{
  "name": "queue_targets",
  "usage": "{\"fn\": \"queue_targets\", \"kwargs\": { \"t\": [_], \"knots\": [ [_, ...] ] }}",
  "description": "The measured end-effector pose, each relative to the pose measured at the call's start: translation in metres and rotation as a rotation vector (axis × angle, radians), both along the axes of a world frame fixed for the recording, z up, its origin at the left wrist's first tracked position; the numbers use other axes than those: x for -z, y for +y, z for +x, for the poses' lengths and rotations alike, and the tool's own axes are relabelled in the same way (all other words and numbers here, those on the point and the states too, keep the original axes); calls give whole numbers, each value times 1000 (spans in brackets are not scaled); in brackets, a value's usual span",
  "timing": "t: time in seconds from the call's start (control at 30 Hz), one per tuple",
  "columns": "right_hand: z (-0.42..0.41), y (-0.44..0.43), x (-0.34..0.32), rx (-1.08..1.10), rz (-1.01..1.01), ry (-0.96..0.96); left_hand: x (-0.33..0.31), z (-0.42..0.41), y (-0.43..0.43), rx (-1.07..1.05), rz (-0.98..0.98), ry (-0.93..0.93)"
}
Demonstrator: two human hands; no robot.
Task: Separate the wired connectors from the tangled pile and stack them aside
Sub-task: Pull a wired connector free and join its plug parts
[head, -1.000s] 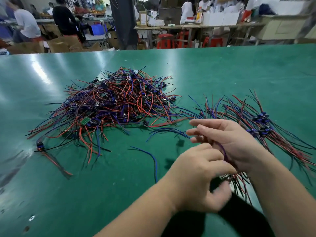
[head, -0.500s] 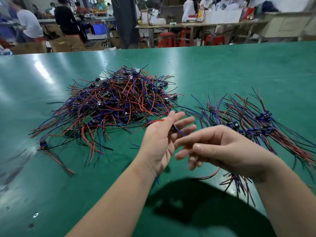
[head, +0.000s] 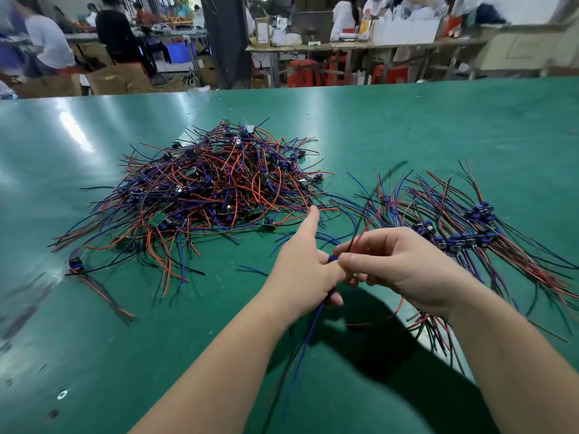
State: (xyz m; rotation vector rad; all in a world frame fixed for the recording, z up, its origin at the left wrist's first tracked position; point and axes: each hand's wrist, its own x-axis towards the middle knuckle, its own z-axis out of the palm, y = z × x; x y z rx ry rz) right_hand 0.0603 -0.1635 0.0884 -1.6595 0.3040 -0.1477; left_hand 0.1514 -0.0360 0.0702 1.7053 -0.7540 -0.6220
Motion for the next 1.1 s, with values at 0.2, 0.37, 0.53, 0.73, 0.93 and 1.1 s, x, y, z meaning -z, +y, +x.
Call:
{"fn": "queue_targets", "kwargs": {
  "t": [0.2,0.37,0.53,0.73,0.93,1.1],
  "knots": [
    [6,-4,6,148,111,-37,1,1,-3,-61,5,-35],
    [7,-10,5,260,77,-55,-8,3,-1,-59,-119,286],
    [7,-9,9,285,-29,-34,-4,-8,-5,-41,-112,295],
    [5,-13,7,294,-82,-23,0,-10,-7,-11,-89,253],
    [-3,-34,-9,492,104,-135,-10,-5,8,338,96,383],
    [-6,-35,-17,595,289,-223,-15,-3,15,538,219,347]
  ]
}}
